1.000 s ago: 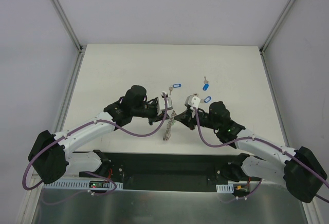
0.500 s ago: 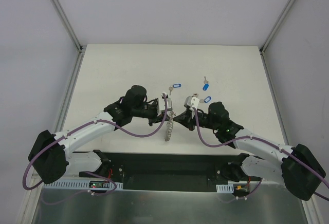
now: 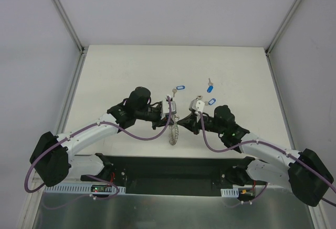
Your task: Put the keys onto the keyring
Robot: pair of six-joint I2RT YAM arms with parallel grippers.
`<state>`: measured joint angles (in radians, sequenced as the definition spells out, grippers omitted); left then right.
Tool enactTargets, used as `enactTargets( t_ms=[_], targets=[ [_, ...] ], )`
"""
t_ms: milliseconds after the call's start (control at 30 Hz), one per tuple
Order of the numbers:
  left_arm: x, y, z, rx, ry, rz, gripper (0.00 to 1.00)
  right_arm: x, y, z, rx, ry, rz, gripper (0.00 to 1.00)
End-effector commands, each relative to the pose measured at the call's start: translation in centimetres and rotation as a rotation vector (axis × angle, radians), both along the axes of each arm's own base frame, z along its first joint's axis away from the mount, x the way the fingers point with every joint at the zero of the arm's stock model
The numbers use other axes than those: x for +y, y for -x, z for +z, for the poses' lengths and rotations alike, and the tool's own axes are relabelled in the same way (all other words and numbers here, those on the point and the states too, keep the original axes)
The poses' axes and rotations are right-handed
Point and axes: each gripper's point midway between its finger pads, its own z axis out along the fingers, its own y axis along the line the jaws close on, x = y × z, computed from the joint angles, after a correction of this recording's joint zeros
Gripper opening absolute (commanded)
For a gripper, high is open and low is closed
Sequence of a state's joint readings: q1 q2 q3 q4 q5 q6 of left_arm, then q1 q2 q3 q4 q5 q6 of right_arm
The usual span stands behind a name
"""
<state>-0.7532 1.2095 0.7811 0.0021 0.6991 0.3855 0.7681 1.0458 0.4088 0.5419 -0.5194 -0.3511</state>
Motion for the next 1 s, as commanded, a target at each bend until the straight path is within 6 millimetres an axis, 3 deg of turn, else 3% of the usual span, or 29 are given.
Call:
enactTargets(
  t_ms=[0, 233, 733, 967],
  targets=[
    [-0.6, 0.4, 0.9, 0.001, 0.014, -0.039, 0.0, 0.4, 0.5, 4.2, -0.108, -0.118, 0.038, 0.01],
    [-0.4, -0.6, 0.8, -0.004, -0.015, 0.024, 0.0, 0.1, 1.1, 4.9, -0.115, -0.115, 0.049, 0.01],
    [-0.4, -0.9, 1.4, 0.002, -0.007, 0.057, 0.0, 1.0, 0.2, 2.3, -0.074, -0.025, 0.048, 0.01],
    [-0.4, -0.9, 1.5, 0.003, -0.001, 0.055, 0.0, 0.4, -0.2, 2.8, -0.088, -0.034, 0.003, 0.01]
  ],
)
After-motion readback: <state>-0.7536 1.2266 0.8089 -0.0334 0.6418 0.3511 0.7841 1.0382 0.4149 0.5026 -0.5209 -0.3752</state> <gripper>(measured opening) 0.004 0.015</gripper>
